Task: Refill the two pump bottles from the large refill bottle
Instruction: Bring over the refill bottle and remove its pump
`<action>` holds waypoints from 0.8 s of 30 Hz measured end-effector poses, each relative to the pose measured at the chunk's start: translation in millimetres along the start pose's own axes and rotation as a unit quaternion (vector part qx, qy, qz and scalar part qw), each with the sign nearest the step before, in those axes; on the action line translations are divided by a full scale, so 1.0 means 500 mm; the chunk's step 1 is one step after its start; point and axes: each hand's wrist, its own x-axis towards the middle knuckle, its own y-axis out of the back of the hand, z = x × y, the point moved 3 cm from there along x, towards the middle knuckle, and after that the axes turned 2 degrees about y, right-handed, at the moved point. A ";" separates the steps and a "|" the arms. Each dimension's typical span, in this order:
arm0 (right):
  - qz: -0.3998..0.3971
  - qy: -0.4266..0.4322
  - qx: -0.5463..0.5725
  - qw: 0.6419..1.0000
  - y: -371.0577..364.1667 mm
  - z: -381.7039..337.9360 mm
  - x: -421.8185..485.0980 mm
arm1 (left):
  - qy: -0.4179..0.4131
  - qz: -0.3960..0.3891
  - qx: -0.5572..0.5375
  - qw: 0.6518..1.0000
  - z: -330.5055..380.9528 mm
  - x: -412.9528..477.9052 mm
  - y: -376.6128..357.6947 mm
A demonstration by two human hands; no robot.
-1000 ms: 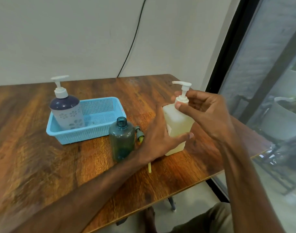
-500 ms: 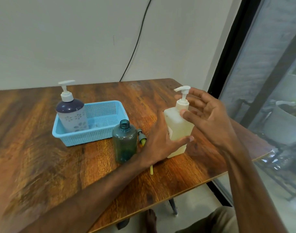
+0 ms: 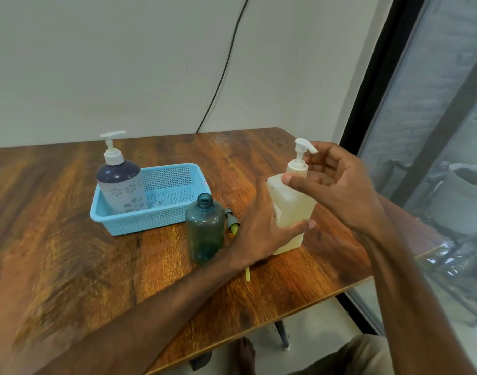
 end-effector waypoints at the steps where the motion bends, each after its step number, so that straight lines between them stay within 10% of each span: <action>1: 0.031 0.003 -0.020 0.999 -0.006 -0.002 -0.001 | 0.002 -0.002 0.000 1.000 -0.001 0.000 0.000; 9: -0.104 -0.008 0.098 0.990 0.003 -0.002 -0.008 | 0.001 -0.007 -0.004 1.000 -0.003 0.000 -0.001; 15: 0.058 0.020 -0.049 0.997 -0.017 0.008 -0.009 | 0.000 -0.007 -0.014 1.000 0.001 -0.002 -0.002; 21: -0.072 -0.007 0.105 0.992 -0.003 0.001 -0.008 | 0.004 -0.006 -0.020 1.000 0.000 0.000 -0.001; 24: 0.004 0.008 -0.005 1.000 -0.010 0.003 -0.007 | 0.005 -0.012 -0.027 1.000 0.000 0.000 0.000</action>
